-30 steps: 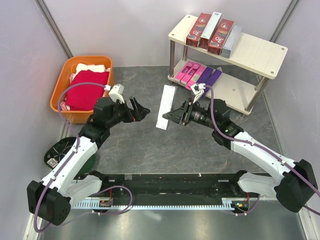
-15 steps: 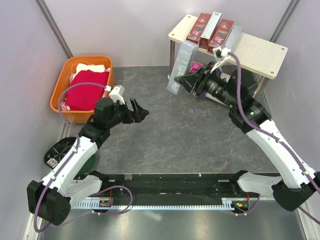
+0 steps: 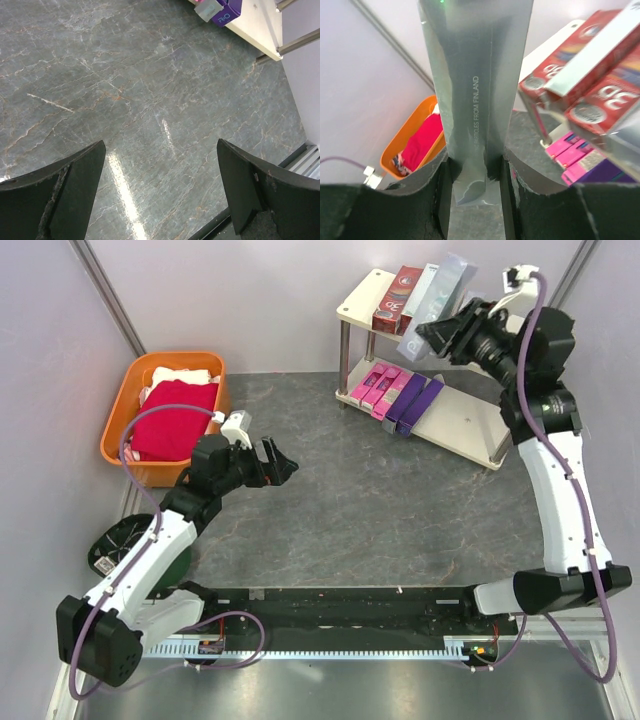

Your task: Place and organize the toothpastes onto the shelf

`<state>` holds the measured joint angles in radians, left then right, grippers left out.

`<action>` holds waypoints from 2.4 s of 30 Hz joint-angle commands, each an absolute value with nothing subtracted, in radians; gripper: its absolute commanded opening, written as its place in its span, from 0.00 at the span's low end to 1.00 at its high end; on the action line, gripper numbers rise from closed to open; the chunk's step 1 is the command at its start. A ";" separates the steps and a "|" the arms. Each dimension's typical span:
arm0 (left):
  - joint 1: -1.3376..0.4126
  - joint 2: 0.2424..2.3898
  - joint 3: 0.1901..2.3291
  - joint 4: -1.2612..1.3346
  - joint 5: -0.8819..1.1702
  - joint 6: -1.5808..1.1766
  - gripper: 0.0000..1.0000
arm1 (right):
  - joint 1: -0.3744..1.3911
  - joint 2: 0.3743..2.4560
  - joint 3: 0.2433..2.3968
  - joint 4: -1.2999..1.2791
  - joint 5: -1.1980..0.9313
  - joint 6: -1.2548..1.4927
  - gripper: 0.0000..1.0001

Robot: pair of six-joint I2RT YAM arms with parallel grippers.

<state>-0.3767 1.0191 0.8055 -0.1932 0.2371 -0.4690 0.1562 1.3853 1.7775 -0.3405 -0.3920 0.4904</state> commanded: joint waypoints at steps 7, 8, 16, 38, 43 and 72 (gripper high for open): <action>-0.377 1.042 0.828 -0.204 0.233 -0.434 1.00 | -0.169 1.477 1.942 -0.316 -0.603 0.695 0.36; -0.377 1.046 0.830 -0.206 0.236 -0.437 1.00 | -0.182 1.483 1.936 -0.310 -0.620 0.707 0.35; -0.376 1.083 0.870 -0.230 0.261 -0.442 1.00 | -0.302 1.526 1.878 -0.310 -0.698 0.778 0.33; -0.377 1.170 0.888 -0.245 0.288 -0.436 1.00 | -0.336 1.719 1.848 -0.305 -0.778 0.769 0.42; -0.377 1.183 0.896 -0.247 0.293 -0.437 1.00 | -0.325 1.743 1.850 -0.339 -0.787 0.741 0.56; -0.377 1.187 0.911 -0.232 0.310 -0.429 1.00 | -0.154 1.336 1.600 -0.345 -0.545 0.604 0.98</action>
<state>-0.3767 1.2186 0.8742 -0.2562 0.2909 -0.4690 -0.2279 1.4406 1.6550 -0.3927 -0.5552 0.6392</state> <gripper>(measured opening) 0.995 0.980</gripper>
